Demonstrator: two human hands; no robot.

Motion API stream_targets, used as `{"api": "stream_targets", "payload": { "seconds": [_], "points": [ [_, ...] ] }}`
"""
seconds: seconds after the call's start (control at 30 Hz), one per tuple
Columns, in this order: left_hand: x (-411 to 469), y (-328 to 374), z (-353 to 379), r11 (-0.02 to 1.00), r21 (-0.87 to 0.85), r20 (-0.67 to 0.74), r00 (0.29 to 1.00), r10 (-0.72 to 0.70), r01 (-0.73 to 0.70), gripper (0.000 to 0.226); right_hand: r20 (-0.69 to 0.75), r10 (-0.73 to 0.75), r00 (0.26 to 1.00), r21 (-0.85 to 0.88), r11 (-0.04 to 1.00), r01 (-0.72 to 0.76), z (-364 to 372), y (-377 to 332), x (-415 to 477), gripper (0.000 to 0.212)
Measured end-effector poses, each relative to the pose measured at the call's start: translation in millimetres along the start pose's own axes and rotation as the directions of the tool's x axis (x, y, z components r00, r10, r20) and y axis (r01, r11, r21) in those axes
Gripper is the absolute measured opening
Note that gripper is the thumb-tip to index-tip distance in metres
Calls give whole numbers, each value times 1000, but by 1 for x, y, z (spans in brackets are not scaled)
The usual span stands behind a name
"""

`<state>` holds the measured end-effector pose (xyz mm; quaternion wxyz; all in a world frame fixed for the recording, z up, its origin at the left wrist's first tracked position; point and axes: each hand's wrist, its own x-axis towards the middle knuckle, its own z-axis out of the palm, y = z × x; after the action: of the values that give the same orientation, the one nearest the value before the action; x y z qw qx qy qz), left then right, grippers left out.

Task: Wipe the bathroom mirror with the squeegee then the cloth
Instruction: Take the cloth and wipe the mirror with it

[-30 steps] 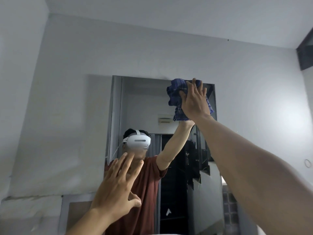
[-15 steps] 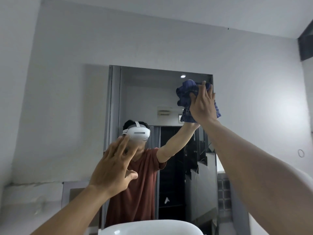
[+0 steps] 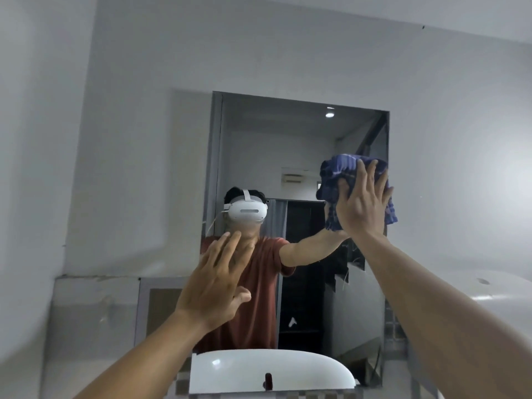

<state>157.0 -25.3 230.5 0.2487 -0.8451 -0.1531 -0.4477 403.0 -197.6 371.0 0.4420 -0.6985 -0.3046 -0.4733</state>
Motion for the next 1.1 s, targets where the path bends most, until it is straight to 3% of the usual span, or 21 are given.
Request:
{"api": "stream_targets", "payload": {
  "seconds": [0.13, 0.33, 0.7, 0.83, 0.97, 1.1],
  "points": [
    [0, -1, 6, 999, -31, 4, 1000, -13, 14, 110, 24, -5, 1000, -27, 1000, 6, 5, -21, 0, 62],
    [-1, -1, 10, 996, -85, -14, 999, -31, 30, 111, 80, -123, 989, 10, 992, 123, 12, -88, 12, 62],
    [-19, -15, 8, 997, 42, -7, 998, 67, -67, 86, 185, -420, 888, 0, 904, 427, 29, -180, 16, 54],
    [-19, -15, 9, 997, 44, -19, 998, 66, -65, 86, 239, -561, 793, -20, 814, 581, 34, -190, 1, 55],
    [-21, -13, 10, 998, 48, -19, 998, 52, -51, 86, 310, -738, 599, 18, 635, 772, 43, -185, -23, 52],
    [-22, -13, 8, 998, 32, -12, 999, 47, -46, 86, 328, -776, 538, 18, 575, 818, 46, -167, -39, 52]
  ]
}}
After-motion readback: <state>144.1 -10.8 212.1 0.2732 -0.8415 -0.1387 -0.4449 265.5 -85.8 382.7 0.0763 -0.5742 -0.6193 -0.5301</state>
